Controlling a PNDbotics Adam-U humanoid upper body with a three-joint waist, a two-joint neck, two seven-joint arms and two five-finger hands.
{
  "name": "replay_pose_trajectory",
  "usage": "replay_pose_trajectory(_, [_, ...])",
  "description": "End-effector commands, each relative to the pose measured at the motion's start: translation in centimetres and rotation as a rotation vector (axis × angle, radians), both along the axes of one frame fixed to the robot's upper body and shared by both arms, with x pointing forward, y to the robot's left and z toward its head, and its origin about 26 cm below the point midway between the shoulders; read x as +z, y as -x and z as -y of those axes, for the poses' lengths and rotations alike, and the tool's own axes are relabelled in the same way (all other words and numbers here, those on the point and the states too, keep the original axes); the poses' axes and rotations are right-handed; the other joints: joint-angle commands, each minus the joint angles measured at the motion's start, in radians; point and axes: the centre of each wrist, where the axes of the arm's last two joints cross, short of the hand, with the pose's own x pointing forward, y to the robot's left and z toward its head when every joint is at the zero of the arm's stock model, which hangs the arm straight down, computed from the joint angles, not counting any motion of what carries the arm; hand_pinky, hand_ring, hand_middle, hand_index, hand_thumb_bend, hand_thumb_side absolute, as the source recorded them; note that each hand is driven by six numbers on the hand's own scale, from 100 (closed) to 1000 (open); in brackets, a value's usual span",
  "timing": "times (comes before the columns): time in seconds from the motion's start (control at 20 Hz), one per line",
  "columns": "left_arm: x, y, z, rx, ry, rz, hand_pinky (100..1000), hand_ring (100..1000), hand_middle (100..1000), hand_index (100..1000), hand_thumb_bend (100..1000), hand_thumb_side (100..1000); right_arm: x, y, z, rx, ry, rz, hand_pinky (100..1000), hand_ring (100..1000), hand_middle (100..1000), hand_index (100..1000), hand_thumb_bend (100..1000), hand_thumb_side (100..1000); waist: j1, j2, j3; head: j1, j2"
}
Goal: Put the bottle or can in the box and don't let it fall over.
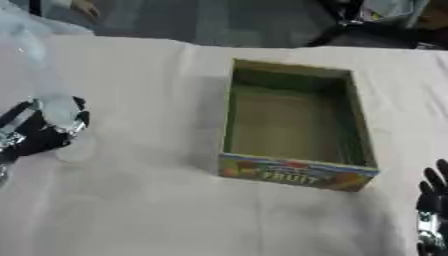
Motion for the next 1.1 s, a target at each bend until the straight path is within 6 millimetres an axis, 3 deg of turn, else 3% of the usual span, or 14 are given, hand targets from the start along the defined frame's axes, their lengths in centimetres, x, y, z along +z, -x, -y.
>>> replay_pose_trajectory(0.05, [0.1,-0.2,-0.6,0.049,0.014,0.039,1000,1000,526,419,100,463,0.7,0.0,0.1,0.004,0.005,0.027,1000,1000,1000,1000,100,666,0.002,-0.01,-0.001,0.003,-0.012])
replay_pose_trajectory(0.25, [0.6,-0.1,-0.4,0.091,0.012,0.112,1000,1000,444,309,100,550,0.7,0.0,0.1,0.005,0.005,0.028,1000,1000,1000,1000,100,666,0.003,-0.01,-0.001,0.001,-0.007])
replay_pose_trajectory(0.55, [3.0,0.6,0.3,0.067,0.004,0.227,1000,1000,433,290,100,672,0.7,0.1,0.2,0.002,0.004,0.028,1000,1000,1000,1000,100,666,0.005,-0.011,0.001,-0.004,0.004])
replay_pose_trajectory(1.1, [10.4,4.4,4.4,-0.133,0.049,0.449,1000,1000,460,317,100,672,0.6,0.2,0.4,-0.003,0.008,0.027,1000,1000,1000,1000,100,667,0.014,-0.017,0.003,-0.011,0.013])
